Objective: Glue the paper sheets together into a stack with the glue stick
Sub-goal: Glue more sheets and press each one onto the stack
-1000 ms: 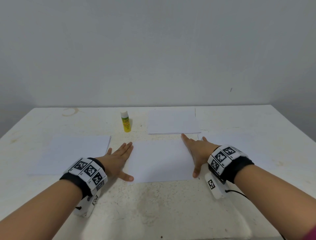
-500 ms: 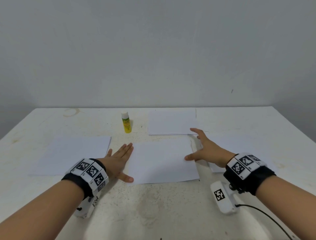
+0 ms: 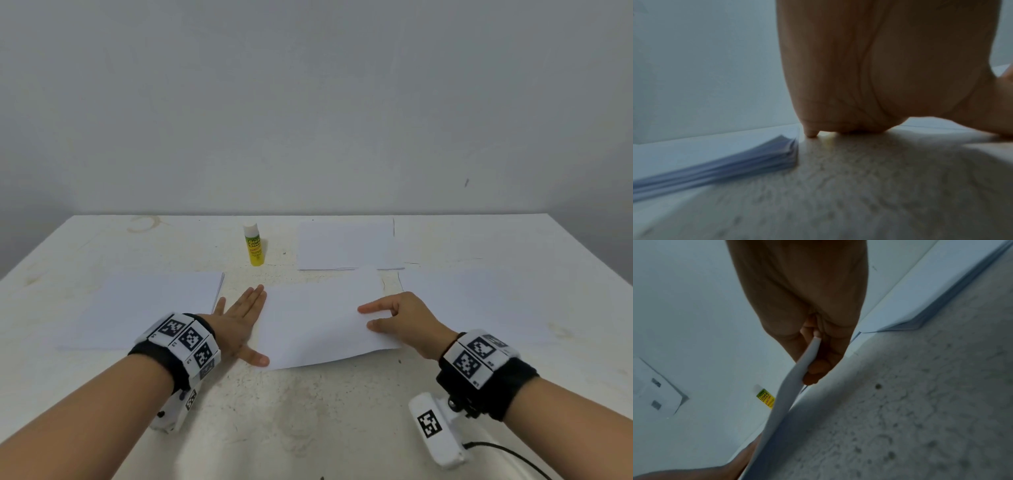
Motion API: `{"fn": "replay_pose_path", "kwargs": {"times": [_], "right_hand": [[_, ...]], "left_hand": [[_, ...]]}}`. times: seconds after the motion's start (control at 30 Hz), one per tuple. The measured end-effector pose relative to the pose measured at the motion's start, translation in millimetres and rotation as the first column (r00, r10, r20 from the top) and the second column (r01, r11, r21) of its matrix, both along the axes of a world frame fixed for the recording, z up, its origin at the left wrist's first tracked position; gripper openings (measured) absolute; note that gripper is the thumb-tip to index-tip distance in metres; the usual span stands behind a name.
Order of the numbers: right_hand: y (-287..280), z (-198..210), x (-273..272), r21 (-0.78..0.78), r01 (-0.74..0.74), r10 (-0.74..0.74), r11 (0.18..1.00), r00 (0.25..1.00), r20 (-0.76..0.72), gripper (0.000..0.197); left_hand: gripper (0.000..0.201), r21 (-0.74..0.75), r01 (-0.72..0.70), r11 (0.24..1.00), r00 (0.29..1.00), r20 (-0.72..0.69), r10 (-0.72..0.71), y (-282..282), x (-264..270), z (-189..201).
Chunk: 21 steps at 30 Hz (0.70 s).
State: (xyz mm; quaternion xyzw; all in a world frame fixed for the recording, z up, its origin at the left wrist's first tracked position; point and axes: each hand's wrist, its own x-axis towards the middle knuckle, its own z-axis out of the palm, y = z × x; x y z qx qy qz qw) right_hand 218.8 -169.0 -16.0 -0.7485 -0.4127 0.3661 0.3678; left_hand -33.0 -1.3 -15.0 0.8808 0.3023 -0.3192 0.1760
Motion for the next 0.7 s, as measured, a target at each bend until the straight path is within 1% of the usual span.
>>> {"fn": "replay_pose_path", "kwargs": {"times": [0.1,0.17,0.3,0.4,0.5,0.6,0.7], "right_hand": [[-2.1,10.7,7.7,0.043,-0.006,0.004,0.999,0.999,0.042,0.027],[-2.0,22.4,16.9,0.102,0.011,-0.018,0.995,0.997,0.070,0.029],[7.3,44.3,42.2,0.241,0.119,-0.135,0.963,0.990,0.050,0.031],[30.1,49.1,61.6,0.285,0.194,-0.214,0.939,0.976,0.038,0.031],[62.7,42.7,75.3,0.281,0.219,-0.243,0.934,0.969,0.053,0.031],[93.6,29.0,81.3,0.206,0.226,-0.245,0.952,0.967,0.075,0.030],[115.0,18.5,85.3,0.128,0.207,-0.226,0.970,0.962,0.156,0.031]], "left_hand": [[0.170,0.022,-0.003,1.000,1.000,-0.027,0.003,-0.3,3.3,-0.7],[0.169,0.025,-0.001,1.000,0.999,-0.037,0.002,-0.3,4.1,-0.4],[0.159,0.037,-0.024,0.999,0.999,-0.033,0.025,-3.2,4.6,0.5],[0.164,0.051,-0.022,0.998,0.999,-0.024,0.024,-2.9,4.3,-2.2],[0.165,0.039,-0.032,0.999,0.999,-0.014,0.032,-2.0,4.0,-3.2],[0.168,0.025,-0.030,0.999,0.999,-0.024,0.030,-1.4,4.2,-2.1],[0.167,0.019,-0.028,0.999,0.999,-0.033,0.028,1.1,5.1,-2.8]]}}
